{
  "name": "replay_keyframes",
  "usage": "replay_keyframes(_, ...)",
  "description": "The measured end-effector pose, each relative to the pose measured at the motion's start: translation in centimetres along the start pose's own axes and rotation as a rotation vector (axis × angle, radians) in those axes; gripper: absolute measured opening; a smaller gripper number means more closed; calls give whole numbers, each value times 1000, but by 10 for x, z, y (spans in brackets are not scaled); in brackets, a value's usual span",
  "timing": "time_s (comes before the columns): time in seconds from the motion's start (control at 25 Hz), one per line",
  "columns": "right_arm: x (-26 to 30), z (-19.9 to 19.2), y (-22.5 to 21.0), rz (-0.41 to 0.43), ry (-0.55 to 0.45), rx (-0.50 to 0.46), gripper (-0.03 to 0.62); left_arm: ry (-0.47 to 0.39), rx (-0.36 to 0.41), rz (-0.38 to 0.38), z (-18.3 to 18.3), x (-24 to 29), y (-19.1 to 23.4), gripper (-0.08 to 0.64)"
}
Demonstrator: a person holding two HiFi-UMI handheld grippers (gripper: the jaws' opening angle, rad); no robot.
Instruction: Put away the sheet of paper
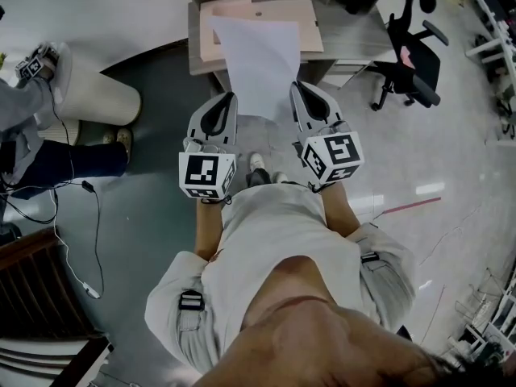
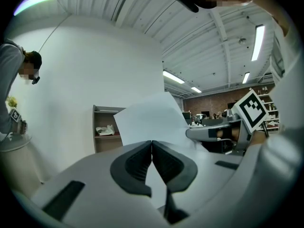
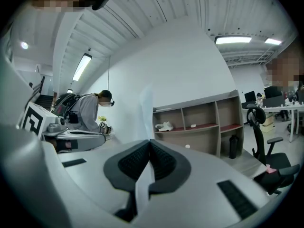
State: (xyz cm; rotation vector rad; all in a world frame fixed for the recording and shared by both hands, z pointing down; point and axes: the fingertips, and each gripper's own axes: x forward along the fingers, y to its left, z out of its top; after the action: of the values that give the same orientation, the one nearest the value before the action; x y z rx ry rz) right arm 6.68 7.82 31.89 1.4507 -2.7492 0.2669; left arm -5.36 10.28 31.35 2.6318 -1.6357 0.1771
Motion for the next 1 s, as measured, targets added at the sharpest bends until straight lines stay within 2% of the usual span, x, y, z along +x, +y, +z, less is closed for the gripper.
replay_keyframes(0.52,40,2,11,-70,21,-31,20,-10,-17,-62,-7,21,46,21)
replay_keyframes(1.0,65,-2,0,-78,52,-24,20,9,-44,-72,-13,45,63,21)
